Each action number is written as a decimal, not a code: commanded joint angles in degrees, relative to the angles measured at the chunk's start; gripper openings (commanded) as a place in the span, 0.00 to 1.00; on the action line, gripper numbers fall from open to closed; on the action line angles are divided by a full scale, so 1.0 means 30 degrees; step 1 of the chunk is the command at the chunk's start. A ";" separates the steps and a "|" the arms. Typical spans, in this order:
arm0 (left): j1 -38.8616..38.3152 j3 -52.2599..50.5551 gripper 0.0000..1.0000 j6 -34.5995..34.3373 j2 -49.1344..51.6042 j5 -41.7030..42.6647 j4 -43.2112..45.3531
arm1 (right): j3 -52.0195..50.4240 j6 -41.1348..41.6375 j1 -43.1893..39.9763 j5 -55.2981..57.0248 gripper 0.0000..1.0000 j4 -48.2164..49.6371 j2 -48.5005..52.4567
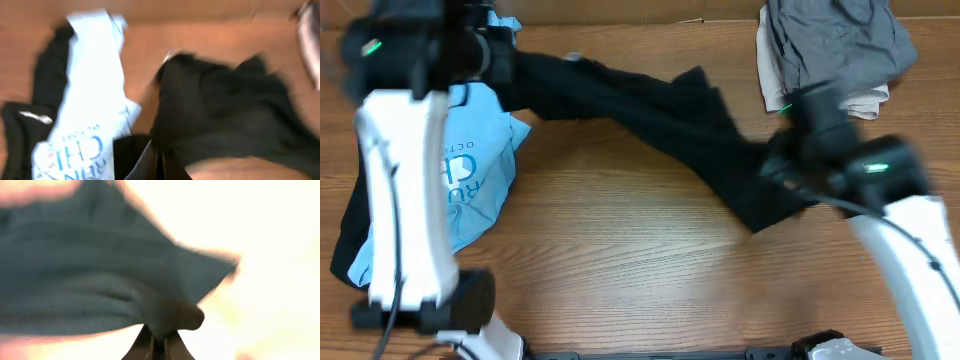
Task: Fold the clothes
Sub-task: 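Lift the black garment with both grippers and stretch it wide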
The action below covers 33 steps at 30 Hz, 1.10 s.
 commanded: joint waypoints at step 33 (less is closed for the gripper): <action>0.0772 0.0284 0.04 0.0656 -0.5457 -0.2331 0.3643 | 1.3908 -0.9588 -0.7803 -0.5916 0.04 -0.5049 0.3009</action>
